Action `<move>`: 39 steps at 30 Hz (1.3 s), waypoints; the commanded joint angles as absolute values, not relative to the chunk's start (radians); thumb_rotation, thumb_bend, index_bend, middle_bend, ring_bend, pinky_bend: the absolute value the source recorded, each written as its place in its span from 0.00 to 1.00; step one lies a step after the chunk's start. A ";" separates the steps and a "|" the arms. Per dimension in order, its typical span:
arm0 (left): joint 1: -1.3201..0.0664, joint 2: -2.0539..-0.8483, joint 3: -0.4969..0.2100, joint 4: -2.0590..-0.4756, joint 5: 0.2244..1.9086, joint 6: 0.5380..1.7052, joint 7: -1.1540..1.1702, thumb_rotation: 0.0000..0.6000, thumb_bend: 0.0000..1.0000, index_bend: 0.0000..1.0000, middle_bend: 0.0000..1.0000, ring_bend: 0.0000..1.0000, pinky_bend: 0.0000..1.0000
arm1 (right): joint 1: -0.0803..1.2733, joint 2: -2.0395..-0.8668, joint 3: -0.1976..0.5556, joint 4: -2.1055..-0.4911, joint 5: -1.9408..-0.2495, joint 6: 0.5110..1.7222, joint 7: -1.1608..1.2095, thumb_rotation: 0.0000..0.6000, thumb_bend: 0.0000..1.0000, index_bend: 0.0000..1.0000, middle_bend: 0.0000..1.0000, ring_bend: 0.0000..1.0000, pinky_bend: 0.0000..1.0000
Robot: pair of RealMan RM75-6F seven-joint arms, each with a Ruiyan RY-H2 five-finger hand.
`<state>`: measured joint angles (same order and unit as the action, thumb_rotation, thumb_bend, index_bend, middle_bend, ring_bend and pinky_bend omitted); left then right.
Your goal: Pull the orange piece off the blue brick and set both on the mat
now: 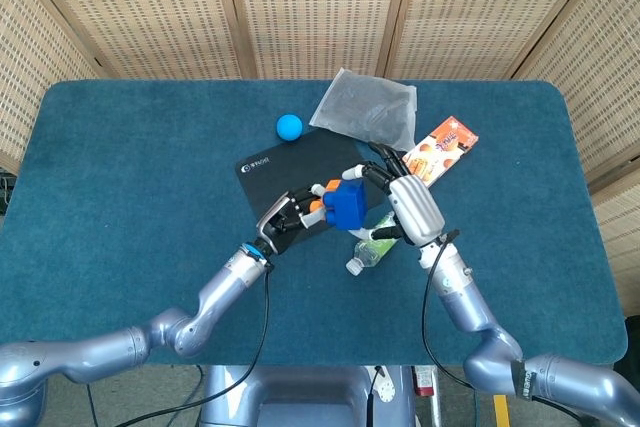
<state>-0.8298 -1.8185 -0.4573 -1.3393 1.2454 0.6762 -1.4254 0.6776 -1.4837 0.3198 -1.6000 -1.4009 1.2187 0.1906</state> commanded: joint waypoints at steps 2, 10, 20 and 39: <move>-0.830 -1.821 -0.455 -1.339 1.246 0.673 -1.424 1.00 0.44 0.67 0.57 0.01 0.00 | 0.681 -1.493 0.324 -1.590 -1.399 1.227 0.185 1.00 0.02 0.46 0.39 0.00 0.00; -0.826 -1.814 -0.460 -1.342 1.247 0.674 -1.420 1.00 0.44 0.67 0.57 0.01 0.00 | 0.677 -1.485 0.325 -1.581 -1.420 1.252 0.199 1.00 0.14 0.61 0.52 0.06 0.00; -0.801 -1.753 -0.472 -1.342 1.246 0.668 -1.426 1.00 0.46 0.67 0.57 0.01 0.00 | 0.668 -1.442 0.335 -1.570 -1.451 1.284 0.228 1.00 0.16 0.63 0.55 0.07 0.00; -0.749 -1.396 -0.352 -1.303 1.168 0.722 -0.610 1.00 0.46 0.67 0.57 0.01 0.00 | 0.650 -1.382 0.246 -1.384 -1.378 1.145 0.077 1.00 0.17 0.63 0.54 0.07 0.00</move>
